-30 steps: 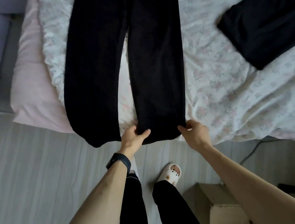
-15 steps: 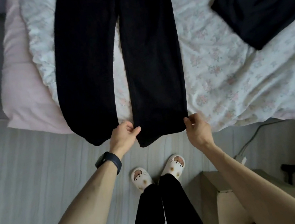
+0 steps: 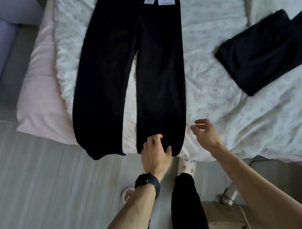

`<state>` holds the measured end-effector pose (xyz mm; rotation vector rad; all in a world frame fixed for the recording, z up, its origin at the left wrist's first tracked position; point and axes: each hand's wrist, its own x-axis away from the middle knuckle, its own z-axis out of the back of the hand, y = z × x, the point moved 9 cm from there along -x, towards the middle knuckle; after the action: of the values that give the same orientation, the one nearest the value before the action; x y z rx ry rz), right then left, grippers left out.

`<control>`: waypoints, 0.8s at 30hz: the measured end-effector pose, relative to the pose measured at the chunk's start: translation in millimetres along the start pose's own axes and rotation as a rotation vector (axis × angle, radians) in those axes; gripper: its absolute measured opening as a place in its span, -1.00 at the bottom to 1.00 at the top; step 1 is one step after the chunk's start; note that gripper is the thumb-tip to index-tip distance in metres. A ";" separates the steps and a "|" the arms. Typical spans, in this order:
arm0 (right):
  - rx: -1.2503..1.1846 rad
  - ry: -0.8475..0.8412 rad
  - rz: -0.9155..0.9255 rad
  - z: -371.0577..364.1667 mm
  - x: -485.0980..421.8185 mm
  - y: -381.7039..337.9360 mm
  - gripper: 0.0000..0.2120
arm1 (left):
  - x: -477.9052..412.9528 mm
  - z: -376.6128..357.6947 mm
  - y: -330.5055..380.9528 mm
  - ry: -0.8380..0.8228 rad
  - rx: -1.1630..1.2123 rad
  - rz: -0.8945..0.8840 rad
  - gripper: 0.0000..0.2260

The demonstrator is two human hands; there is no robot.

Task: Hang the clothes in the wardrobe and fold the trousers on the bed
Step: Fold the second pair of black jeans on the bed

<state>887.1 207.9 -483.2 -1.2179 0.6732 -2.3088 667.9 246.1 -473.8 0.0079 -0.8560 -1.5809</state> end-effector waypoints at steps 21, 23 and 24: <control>0.050 -0.183 -0.049 -8.2 -179.9 -100.5 -0.85 | -48.9 -85.7 48.8 0.078 -0.276 0.288 -0.58; 0.004 -0.217 -0.075 -6.9 -174.2 -102.5 -0.87 | -37.9 -73.4 43.8 0.097 -0.288 0.306 -0.57; -0.023 -0.238 -0.093 -6.0 -171.5 -103.3 -0.89 | -32.7 -66.6 38.7 0.111 -0.283 0.330 -0.56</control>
<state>954.2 390.3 -531.8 -1.5339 0.5706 -2.1858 739.5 242.4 -517.0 -0.2352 -0.5104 -1.3622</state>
